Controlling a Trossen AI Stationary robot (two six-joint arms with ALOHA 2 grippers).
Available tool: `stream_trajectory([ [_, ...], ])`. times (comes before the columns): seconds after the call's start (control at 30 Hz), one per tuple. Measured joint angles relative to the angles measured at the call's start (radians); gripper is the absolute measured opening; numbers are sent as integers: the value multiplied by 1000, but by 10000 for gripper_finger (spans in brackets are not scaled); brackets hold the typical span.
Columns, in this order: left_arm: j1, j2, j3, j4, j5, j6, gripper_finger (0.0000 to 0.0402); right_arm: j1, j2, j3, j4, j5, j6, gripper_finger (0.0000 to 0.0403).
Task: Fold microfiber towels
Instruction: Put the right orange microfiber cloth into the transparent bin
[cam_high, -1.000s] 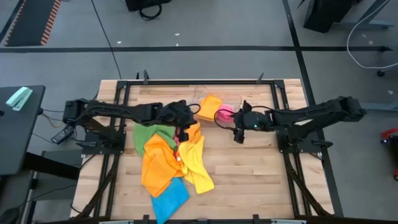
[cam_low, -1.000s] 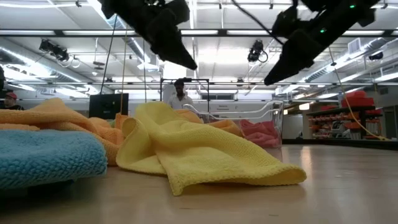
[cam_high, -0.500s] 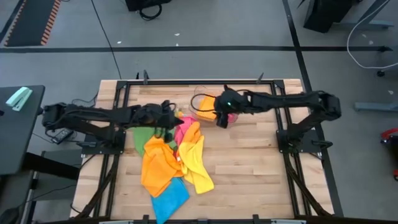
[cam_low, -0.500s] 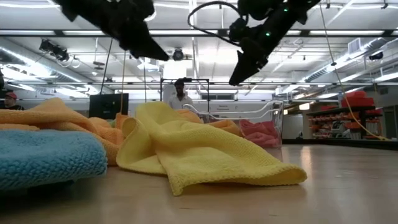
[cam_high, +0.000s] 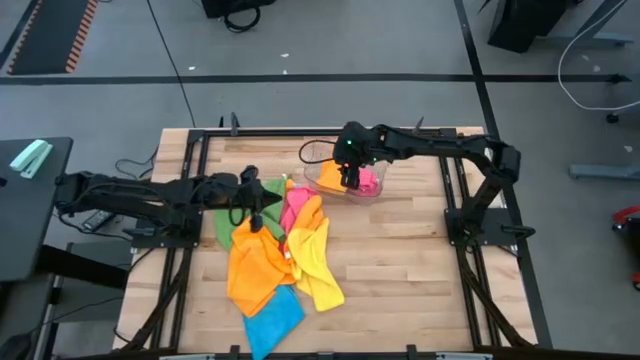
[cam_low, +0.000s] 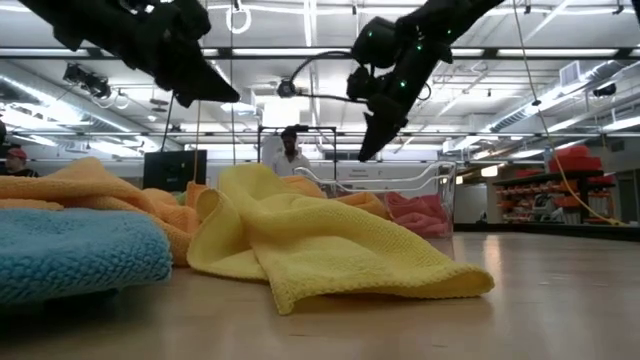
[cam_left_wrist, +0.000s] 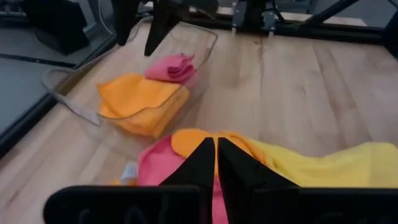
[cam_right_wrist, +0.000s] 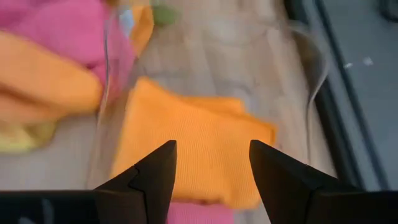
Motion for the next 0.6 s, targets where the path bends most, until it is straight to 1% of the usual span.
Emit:
stream_trajectory([
  [0.17,-11,-6,-4,13,-8,-73,13,-50,68,-1,18,-76,-54,211],
  [0.3,-11,-1,-4,7,-6,-132,11,-78,137,-1,-1,-157,-33,211],
  [0.37,-11,-1,-4,9,-7,-151,12,-81,167,4,-41,-159,-16,211],
  [0.5,-11,-1,-4,23,-7,-155,25,-75,231,55,-131,-157,-8,211],
  [0.6,-9,-1,-4,34,-7,-155,33,-65,278,101,-139,-156,-9,211],
])
